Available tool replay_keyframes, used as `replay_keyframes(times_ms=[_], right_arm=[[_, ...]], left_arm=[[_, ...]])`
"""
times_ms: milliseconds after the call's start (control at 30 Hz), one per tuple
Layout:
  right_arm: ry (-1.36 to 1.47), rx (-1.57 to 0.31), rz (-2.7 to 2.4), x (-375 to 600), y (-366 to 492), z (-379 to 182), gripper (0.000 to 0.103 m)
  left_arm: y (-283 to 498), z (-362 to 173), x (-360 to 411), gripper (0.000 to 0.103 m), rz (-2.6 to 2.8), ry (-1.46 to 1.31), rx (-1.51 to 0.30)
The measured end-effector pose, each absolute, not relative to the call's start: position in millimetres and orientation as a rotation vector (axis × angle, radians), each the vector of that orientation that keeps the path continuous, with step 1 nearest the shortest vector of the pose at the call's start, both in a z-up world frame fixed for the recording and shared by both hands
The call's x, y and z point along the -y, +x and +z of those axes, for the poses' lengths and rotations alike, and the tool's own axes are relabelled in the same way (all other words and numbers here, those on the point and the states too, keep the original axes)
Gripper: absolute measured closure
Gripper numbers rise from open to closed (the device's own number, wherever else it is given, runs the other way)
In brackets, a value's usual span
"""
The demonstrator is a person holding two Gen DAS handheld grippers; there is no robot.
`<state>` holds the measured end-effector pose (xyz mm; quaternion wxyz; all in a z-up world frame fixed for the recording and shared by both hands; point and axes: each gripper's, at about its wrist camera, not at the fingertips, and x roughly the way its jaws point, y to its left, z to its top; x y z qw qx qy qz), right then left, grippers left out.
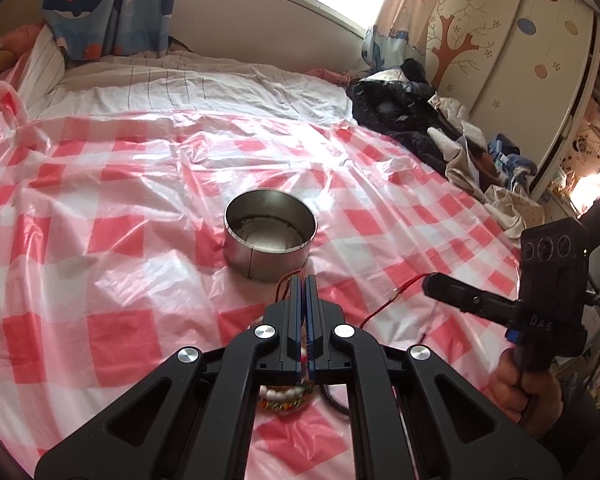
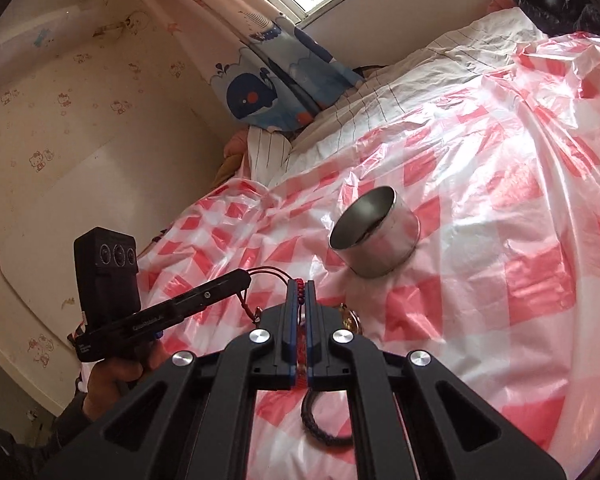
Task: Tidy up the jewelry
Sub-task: 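Lift the red bead bracelet over the silver tin and open the left tool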
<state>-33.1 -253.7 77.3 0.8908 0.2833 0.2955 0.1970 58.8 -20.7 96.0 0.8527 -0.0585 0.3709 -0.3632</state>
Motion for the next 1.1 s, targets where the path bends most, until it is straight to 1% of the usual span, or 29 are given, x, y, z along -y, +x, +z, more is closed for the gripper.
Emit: replay_keyframes(times_ms=[400,800,833,900,933,967,1000,1033,1100], right_arm=[[0.474,-0.538,0.354,240.4,27.1,103.1,0.099],[0.419,-0.543,0.282,232.1,78.7,96.6,0.099],[0.413,-0.558,0.276,231.1,83.1,92.7,0.099],[0.404,-0.628,0.259,229.3,93.4,79.7,0.098],[0.419,-0.654,0.245,230.9,96.2,71.5,0.097],[0.438,-0.671,0.241,234.0,97.4,65.3,0.090],[0.447,-0.682,0.230,236.1,98.1,62.0,0.084],[0.454,-0.683,0.217,238.8,97.1,61.1,0.075],[0.461,-0.669,0.219,241.7,92.6,64.9,0.073]], left_arm=[[93.1,113.6,62.7,0.101,-0.750,-0.103,-0.749],[132.1,112.0,80.8,0.100,-0.714,-0.129,-0.740],[136.0,107.7,83.6,0.099,-0.713,-0.125,-0.752],[143.4,95.9,86.9,0.078,-0.664,-0.101,-0.790],[146.1,90.0,85.4,0.071,-0.650,-0.103,-0.804],[147.2,85.2,82.7,0.063,-0.648,-0.116,-0.813],[147.3,81.8,79.7,0.061,-0.641,-0.127,-0.820],[147.0,80.4,77.7,0.060,-0.627,-0.124,-0.825],[142.9,82.3,74.9,0.060,-0.621,-0.109,-0.819]])
